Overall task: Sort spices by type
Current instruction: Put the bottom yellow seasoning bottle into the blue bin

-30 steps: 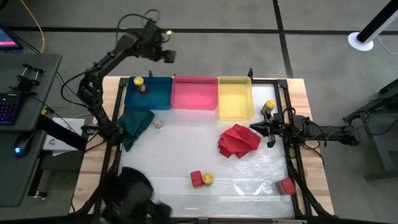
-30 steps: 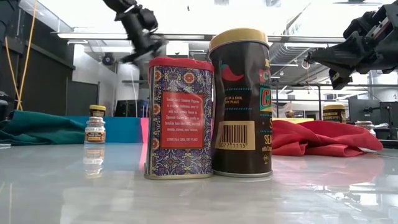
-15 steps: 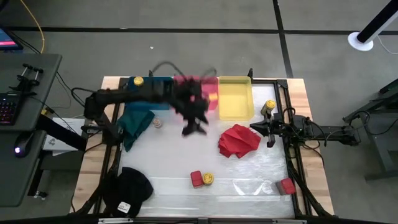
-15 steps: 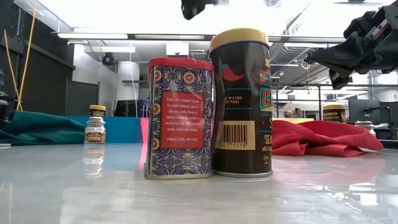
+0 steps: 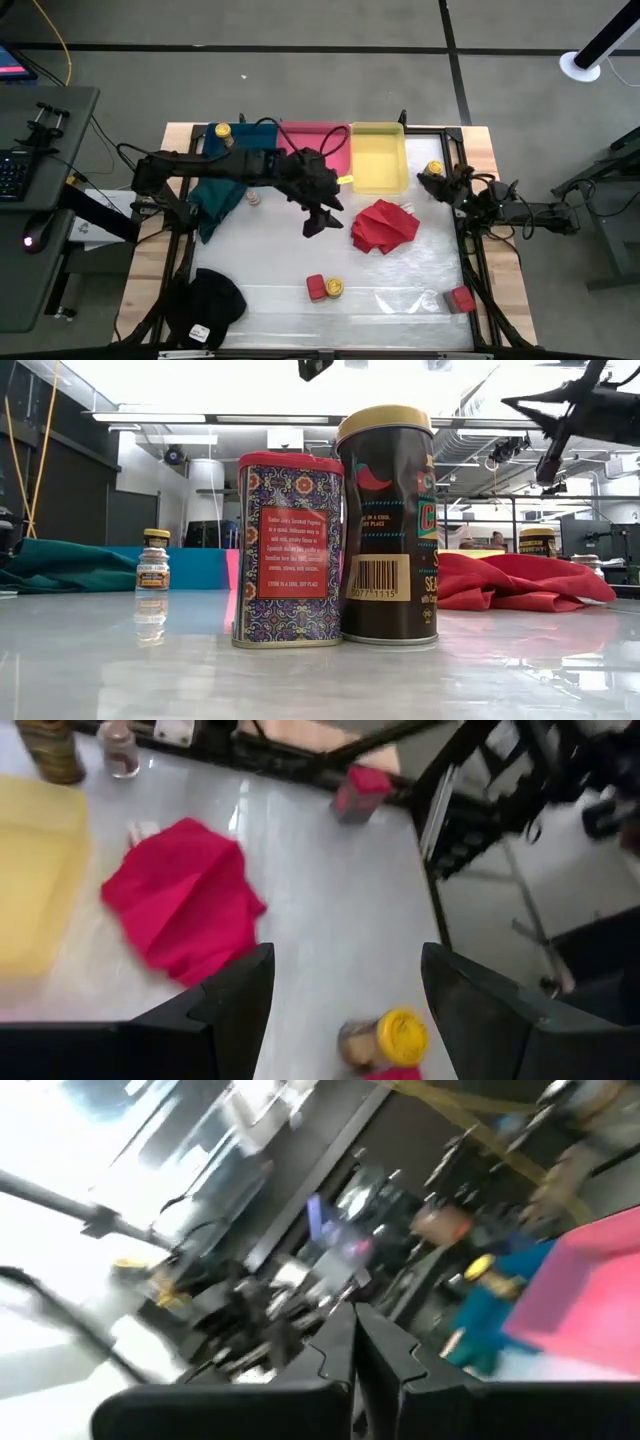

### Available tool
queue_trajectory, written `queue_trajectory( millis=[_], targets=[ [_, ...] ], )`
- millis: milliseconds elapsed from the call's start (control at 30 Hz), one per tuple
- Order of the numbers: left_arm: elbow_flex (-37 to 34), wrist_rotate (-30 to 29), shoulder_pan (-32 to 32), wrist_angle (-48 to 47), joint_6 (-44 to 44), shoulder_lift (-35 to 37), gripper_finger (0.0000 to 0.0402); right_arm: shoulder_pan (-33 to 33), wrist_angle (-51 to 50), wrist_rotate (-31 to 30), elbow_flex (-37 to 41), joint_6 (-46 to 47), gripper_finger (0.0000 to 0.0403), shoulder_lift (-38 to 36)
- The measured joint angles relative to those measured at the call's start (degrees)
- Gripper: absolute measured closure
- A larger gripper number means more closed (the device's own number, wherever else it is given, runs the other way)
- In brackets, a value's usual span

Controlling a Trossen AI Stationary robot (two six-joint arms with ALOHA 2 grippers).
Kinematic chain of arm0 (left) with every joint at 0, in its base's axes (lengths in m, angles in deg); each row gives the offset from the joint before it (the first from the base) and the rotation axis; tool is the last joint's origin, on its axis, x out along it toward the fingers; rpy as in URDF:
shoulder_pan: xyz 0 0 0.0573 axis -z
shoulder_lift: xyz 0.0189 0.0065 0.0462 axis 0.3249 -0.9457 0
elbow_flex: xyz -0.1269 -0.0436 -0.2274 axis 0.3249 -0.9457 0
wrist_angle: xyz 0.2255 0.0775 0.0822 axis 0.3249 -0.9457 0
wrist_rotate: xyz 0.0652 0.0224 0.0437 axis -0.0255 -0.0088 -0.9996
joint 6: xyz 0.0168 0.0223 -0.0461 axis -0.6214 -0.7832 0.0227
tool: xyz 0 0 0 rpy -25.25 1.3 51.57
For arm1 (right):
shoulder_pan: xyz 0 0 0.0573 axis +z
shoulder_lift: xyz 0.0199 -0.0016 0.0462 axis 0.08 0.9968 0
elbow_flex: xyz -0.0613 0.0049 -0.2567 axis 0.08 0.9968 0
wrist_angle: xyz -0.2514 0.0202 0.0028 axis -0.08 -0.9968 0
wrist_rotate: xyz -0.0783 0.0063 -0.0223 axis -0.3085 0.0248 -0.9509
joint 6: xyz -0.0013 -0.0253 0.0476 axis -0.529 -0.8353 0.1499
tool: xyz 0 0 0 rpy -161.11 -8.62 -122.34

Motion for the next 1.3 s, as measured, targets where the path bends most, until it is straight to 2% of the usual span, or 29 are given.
queue_trajectory(
  millis=[133,333,500,600,667,767,900,1000,1067,1167,1233,1300],
  targets=[
    [-8.91,1.54,1.51,12.13,6.51,1.60,0.0165,0.08,5.32,8.60,0.02,3.58,0.0402,0.37],
    [-23.15,2.50,4.24,31.04,15.90,7.59,0.0165,3.67,19.41,8.81,-2.10,-2.42,0.0402,7.00],
    [-31.56,-4.03,6.53,35.20,17.21,15.18,0.0165,9.01,20.75,8.78,-12.71,-9.71,0.0402,22.24],
    [-34.71,-7.37,7.70,34.61,16.30,19.16,0.0165,12.11,18.98,12.69,-22.37,-11.41,0.0402,35.18],
    [-35.81,-7.90,8.28,34.42,15.78,20.83,0.0165,13.79,12.80,17.05,-29.91,-10.79,0.0402,42.98],
    [-35.97,-7.94,9.50,34.49,8.05,21.04,0.0165,16.23,-4.74,22.16,-41.78,-6.69,0.0402,52.68],
    [-35.16,-7.83,11.21,34.53,-7.01,18.73,0.0165,20.47,-31.33,22.81,-56.87,0.72,0.0402,62.97],
    [-34.80,-6.54,11.95,34.84,-14.04,15.29,0.0165,23.95,-45.85,22.59,-65.98,3.75,0.0402,68.29],
    [-34.32,-6.56,12.86,34.87,-17.27,12.95,0.0168,26.39,-52.37,20.76,-71.20,4.69,0.0402,70.41],
    [-32.36,-6.58,14.70,35.81,-21.61,9.26,0.0195,30.43,-61.95,14.33,-77.31,6.51,0.0402,71.32],
    [-30.88,-7.17,15.96,36.46,-22.14,6.63,0.0235,33.02,-66.93,8.65,-80.57,7.27,0.0402,71.37],
    [-29.48,-8.30,17.03,38.63,-21.75,4.01,0.0295,35.82,-72.20,2.18,-82.90,8.43,0.0402,71.01]
  ],
)
